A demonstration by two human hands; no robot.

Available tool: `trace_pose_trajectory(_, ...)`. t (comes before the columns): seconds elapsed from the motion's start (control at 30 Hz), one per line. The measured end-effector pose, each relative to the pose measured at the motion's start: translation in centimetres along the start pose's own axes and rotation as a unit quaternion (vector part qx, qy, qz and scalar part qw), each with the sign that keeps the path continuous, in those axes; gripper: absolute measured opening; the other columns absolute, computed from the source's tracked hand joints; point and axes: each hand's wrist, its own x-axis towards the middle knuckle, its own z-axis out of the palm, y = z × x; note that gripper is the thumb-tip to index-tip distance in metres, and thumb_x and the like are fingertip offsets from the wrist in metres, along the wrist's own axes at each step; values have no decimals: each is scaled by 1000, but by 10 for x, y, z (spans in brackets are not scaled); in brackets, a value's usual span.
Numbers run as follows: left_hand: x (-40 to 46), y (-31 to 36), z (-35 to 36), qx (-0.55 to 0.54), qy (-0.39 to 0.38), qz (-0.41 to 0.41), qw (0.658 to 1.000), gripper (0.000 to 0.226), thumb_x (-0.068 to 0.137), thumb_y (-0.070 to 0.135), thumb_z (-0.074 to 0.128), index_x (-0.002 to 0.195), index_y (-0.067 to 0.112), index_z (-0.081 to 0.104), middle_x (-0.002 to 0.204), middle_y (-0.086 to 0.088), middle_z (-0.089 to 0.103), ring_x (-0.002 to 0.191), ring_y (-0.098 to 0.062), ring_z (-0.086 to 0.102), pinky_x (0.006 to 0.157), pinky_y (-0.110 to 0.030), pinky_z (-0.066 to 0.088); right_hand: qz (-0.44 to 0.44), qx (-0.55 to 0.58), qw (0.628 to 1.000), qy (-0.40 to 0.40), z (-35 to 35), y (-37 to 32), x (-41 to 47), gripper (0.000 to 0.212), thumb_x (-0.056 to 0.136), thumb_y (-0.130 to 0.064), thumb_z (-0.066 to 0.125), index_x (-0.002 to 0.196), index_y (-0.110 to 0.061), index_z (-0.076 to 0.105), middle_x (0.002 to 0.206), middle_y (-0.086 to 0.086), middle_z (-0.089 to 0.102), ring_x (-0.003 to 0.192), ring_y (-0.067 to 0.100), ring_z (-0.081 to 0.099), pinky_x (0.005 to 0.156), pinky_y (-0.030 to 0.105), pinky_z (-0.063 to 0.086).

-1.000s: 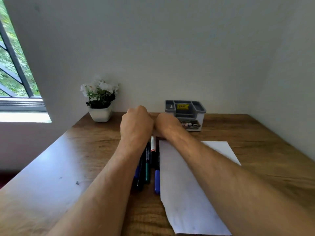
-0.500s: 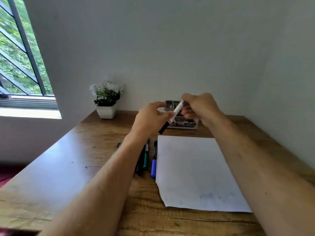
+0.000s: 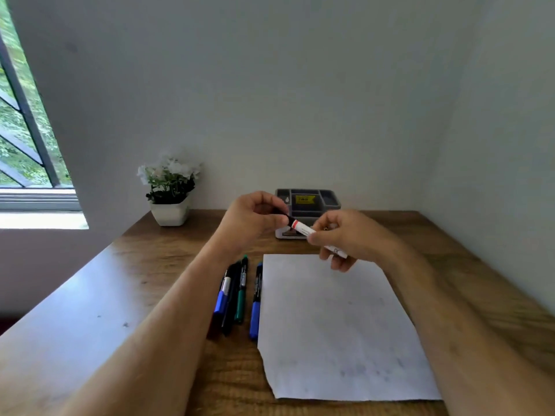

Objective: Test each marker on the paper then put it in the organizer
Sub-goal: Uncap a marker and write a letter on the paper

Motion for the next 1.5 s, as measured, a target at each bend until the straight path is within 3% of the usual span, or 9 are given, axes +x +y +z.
trace_pose_trajectory(0.17,1,-3,4,-58,-21,28,998,31,83,-6,70,111,5,65,110,-13,72,102,-26,70,87,-36,57,-88,-60,992,61,17,-6,-1,23,97,-44,55,109,-27,65,79,-1,70,60,11,69,55,23,54)
trace_pose_trajectory(0.33,-4,-1,12,-157,-11,-13,987,28,94,-7,54,119,-1,64,112,-16,72,106,-26,70,87,-31,59,-148,-66,977,140,32,-3,6,21,96,-32,52,82,-22,65,64,-5,61,50,5,51,46,23,38)
trace_pose_trajectory(0.43,-5,0,15,-184,-6,-28,983,22,96,4,56,115,0,67,107,-15,73,102,-27,71,87,-31,59,-146,-70,975,150,35,-2,8,21,95,-33,52,88,-23,69,65,-8,60,51,4,50,45,14,32)
trace_pose_trajectory(0.6,-6,2,15,-197,7,-31,980,18,93,6,60,108,4,70,102,-13,74,97,-25,72,83,-29,60,-173,-87,967,163,40,0,9,27,100,-36,49,109,-21,70,81,-5,66,67,4,59,54,14,38)
trace_pose_trajectory(0.87,-7,5,16,-205,12,-35,978,22,96,-1,54,112,2,68,106,-14,74,103,-25,71,85,-31,60,-165,-83,962,199,42,4,11,28,96,-40,55,99,-18,72,82,-4,69,70,6,63,55,15,41)
trace_pose_trajectory(1.07,-3,10,13,-185,9,-52,981,16,92,12,65,105,4,72,92,-10,75,81,-18,73,69,-22,61,-200,-128,940,247,34,3,9,28,95,-43,55,88,-23,74,73,-5,68,63,8,62,54,28,51)
trace_pose_trajectory(1.17,-1,7,12,-157,16,-51,986,18,91,14,68,104,3,72,89,-9,76,79,-16,72,69,-21,60,-200,-167,934,246,35,3,10,34,96,-48,52,96,-22,75,85,-4,71,73,9,64,61,22,50)
trace_pose_trajectory(1.37,-2,10,12,-147,47,-68,986,15,92,14,67,100,4,73,86,-7,76,76,-15,73,64,-19,58,-203,-193,925,256,43,0,14,43,97,-52,48,108,-19,73,99,2,73,85,15,68,77,33,60)
trace_pose_trajectory(1.5,0,10,4,-179,123,-92,972,15,94,7,62,104,1,71,96,-12,74,83,-19,75,68,-23,60,-195,-193,920,282,39,-1,8,46,94,-58,48,93,-21,74,81,-3,70,70,10,63,58,22,51)
